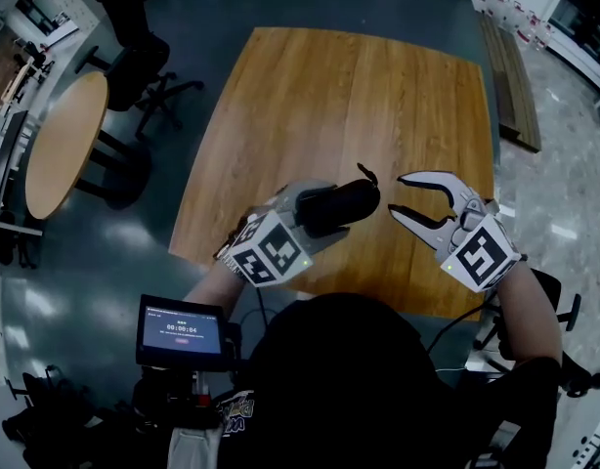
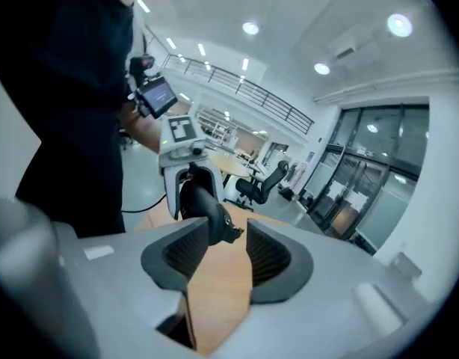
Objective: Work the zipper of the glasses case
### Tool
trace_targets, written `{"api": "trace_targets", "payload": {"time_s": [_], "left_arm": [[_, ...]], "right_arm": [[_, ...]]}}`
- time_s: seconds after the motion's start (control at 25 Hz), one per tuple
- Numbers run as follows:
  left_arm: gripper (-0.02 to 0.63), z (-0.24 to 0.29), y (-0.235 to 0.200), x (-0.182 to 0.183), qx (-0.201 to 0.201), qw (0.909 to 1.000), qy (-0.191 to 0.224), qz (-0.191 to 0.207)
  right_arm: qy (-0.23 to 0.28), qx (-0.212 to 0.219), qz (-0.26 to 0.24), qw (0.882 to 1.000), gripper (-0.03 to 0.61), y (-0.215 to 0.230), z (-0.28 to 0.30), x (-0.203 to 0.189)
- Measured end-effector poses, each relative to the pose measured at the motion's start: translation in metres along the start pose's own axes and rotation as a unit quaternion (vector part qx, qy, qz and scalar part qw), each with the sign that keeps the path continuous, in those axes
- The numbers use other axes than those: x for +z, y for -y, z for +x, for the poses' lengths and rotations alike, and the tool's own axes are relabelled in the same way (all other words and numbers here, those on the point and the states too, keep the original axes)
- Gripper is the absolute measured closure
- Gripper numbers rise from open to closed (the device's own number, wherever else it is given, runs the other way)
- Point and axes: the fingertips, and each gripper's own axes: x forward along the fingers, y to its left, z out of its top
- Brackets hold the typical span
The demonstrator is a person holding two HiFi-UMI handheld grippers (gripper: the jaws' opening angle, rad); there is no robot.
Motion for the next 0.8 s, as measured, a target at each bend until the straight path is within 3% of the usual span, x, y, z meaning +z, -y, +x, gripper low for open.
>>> {"api": "trace_targets", "payload": {"time_s": [0.08,0.16,0.28,0.36,0.44,0.52,0.64,0.8], "left_arm": [[0.307,-0.001,-0.001,0.004,0.045,0.9956,-0.014,0.081],[0.307,-0.002,0.000,0.009,0.077,0.9876,-0.017,0.135],[0.308,-0.006,-0.001,0.014,0.108,0.9802,-0.010,0.166],[0.308,-0.010,0.000,0.012,0.107,0.9816,-0.002,0.158],[0.308,-0.013,0.008,0.010,0.082,0.9878,0.016,0.132],[0.308,-0.014,0.019,0.009,0.034,0.9935,0.041,0.101],[0.308,-0.014,0.024,-0.001,-0.020,0.9956,0.058,0.072],[0.308,-0.018,0.030,-0.002,-0.066,0.9935,0.092,0.016]], "right_arm": [[0.007,-0.009,0.017,1.000,0.443,0.003,0.005,0.007],[-0.010,-0.011,-0.014,1.000,0.447,-0.001,0.007,0.009],[-0.036,-0.008,-0.059,0.998,0.459,-0.013,0.006,0.005],[-0.040,-0.010,-0.066,0.997,0.470,-0.017,0.004,0.002],[-0.047,-0.029,-0.102,0.993,0.493,-0.017,0.003,0.003],[-0.070,-0.043,-0.187,0.979,0.494,-0.020,0.004,0.003],[-0.097,-0.023,-0.303,0.948,0.484,-0.032,0.015,-0.002],[-0.092,0.004,-0.338,0.937,0.474,-0.044,0.018,-0.001]]}}
